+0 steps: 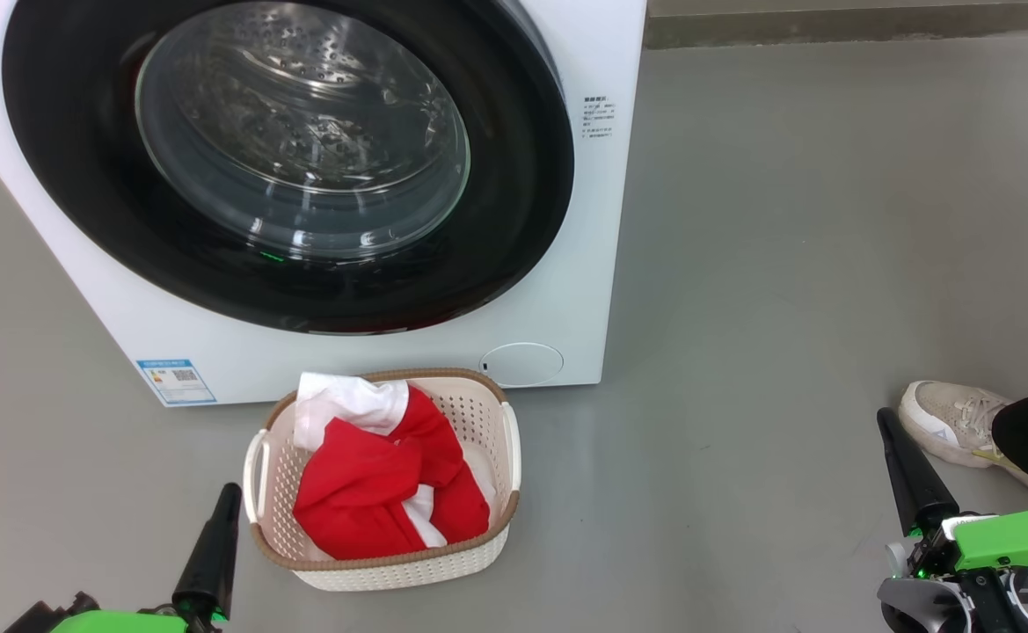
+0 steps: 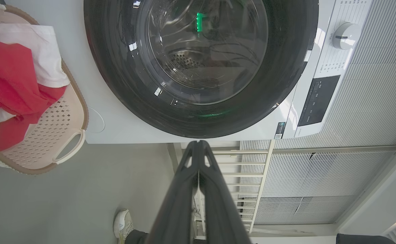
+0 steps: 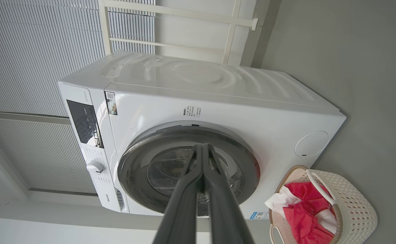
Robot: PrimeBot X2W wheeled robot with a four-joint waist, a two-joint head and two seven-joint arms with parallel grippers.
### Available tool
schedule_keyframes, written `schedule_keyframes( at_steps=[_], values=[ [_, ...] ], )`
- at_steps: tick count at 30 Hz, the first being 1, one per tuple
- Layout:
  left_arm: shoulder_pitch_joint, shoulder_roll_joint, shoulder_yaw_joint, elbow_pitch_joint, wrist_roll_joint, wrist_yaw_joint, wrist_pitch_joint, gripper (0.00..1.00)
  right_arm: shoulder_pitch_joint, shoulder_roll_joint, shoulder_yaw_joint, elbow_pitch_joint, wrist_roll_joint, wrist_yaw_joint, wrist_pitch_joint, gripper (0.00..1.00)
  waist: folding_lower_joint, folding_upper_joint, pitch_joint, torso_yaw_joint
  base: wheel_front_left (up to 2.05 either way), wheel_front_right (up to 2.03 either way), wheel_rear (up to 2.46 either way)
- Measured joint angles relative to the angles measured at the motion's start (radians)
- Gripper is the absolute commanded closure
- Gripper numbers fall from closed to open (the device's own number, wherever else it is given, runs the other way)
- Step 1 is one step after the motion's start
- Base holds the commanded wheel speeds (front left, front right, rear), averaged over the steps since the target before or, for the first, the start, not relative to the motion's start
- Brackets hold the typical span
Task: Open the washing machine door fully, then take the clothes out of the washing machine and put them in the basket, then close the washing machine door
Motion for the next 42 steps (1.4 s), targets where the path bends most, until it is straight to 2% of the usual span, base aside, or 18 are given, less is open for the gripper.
schedule_keyframes(
  at_steps=[42],
  values=[
    [0.0, -0.001, 0.002, 0.0, 0.0, 0.0, 0.0, 1.0, 0.0, 0.004, -0.003, 0.0, -0.001, 0.0, 0.0, 1.0, 0.0, 0.0, 0.0, 0.0, 0.0, 0.0, 0.0]
  ],
)
